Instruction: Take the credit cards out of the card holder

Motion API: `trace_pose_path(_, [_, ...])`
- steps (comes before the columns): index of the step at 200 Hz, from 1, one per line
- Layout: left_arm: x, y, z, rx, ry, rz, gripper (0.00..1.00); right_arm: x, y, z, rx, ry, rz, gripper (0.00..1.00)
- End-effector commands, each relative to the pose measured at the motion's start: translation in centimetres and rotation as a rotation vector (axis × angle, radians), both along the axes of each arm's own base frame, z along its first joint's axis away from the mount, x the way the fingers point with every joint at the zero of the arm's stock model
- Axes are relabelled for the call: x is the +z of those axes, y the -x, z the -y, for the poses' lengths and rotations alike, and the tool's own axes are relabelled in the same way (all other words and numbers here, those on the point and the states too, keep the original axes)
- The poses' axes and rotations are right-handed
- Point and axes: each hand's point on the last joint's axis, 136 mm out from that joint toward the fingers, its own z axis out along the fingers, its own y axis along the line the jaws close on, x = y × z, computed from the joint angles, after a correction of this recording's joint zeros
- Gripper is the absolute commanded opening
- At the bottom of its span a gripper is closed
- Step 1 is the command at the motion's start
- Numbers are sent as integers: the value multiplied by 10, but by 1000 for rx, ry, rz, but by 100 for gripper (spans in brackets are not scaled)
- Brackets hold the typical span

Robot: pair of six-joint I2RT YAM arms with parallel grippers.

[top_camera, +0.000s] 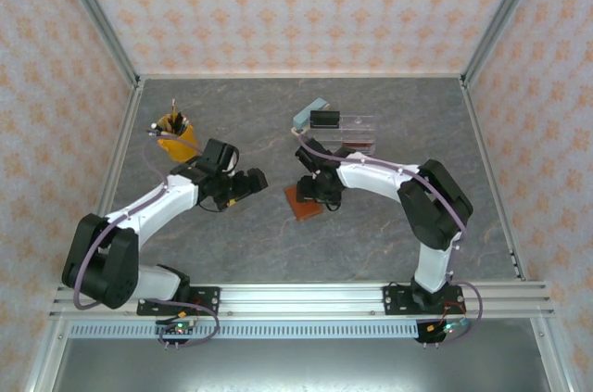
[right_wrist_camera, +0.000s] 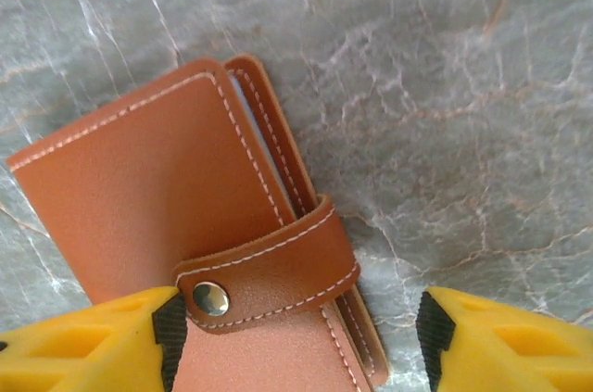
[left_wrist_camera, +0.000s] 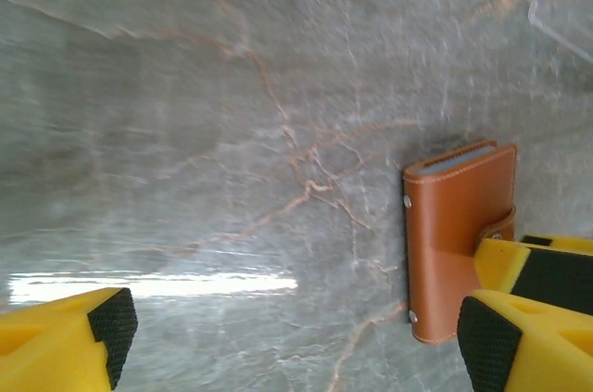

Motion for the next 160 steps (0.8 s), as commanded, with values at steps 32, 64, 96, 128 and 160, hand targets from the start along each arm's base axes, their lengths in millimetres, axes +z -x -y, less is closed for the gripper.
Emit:
trace_pose_path(32, [2,-1,40,-71,190,7,90,2,3,-24,4,-129,-31,52])
trace_pose_path(64, [-8,-2,48,-88,229,-14,80,3,2,-41,26,-200,-52,50])
trace_pose_path(96, [-20,-4,54,-96,245,-45,65,15,-6,-29,48,-132,6,51])
trace_pose_path(128, [-28,-6,60,-124,257,-74,59,23,-10,-12,59,-47,57,58])
trace_pose_path(160, [-33,-12,66,-138,274,-89,51,24,-15,-18,63,-56,62,55])
